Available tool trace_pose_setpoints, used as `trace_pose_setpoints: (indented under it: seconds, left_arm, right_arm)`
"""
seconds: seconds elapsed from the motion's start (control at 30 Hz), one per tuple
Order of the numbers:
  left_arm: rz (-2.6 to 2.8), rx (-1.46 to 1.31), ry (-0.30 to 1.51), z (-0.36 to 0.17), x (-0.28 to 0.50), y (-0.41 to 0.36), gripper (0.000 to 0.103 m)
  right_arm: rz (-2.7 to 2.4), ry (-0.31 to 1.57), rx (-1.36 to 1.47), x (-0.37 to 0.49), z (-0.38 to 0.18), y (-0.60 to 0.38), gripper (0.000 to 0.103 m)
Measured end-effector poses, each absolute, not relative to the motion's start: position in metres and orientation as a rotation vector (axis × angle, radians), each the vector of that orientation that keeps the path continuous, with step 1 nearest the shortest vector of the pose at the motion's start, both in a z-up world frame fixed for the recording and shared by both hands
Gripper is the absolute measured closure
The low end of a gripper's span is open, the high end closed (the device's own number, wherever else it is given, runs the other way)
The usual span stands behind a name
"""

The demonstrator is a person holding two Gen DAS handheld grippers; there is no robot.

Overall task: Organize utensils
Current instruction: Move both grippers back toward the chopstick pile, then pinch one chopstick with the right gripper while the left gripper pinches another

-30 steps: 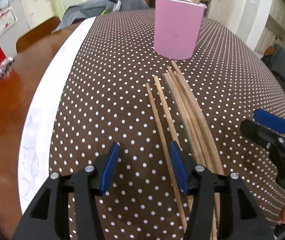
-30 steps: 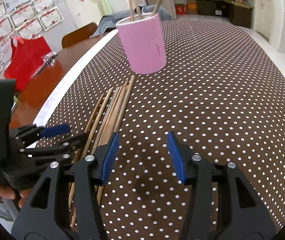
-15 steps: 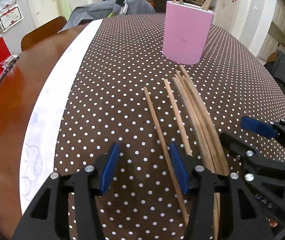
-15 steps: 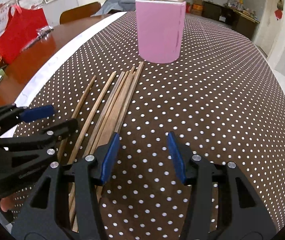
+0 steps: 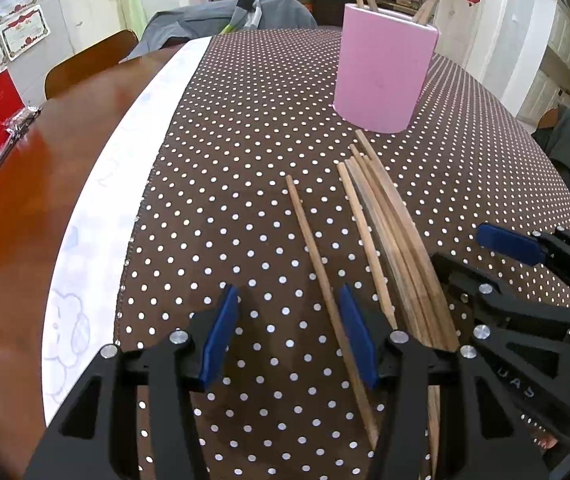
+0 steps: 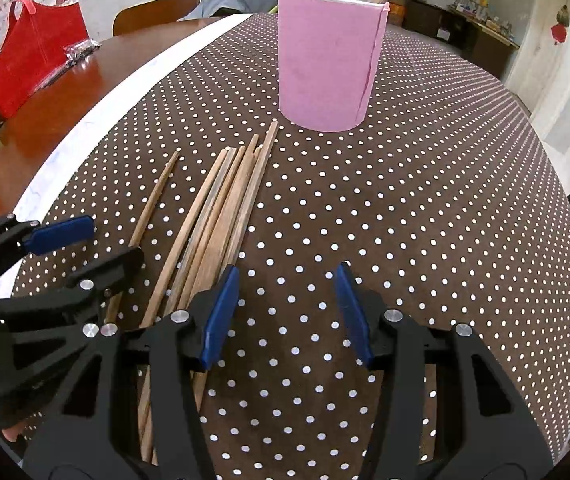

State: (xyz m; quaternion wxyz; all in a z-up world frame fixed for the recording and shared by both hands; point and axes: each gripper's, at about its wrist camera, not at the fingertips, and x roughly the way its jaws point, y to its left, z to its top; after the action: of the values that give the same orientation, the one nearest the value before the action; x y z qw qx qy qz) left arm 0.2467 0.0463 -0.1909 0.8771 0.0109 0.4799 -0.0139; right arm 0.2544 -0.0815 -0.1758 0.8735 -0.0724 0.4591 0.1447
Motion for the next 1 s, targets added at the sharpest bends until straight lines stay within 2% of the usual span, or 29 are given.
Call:
trace_pose_setpoints:
  seconds: [1.0]
  left_arm:
    - [-0.035,0.028,0.995,-0.191,0.247,0.051,0.05]
  right_arm:
    - [0.277,1.026,-0.098,0.298,-0.174,-0.061,0.053]
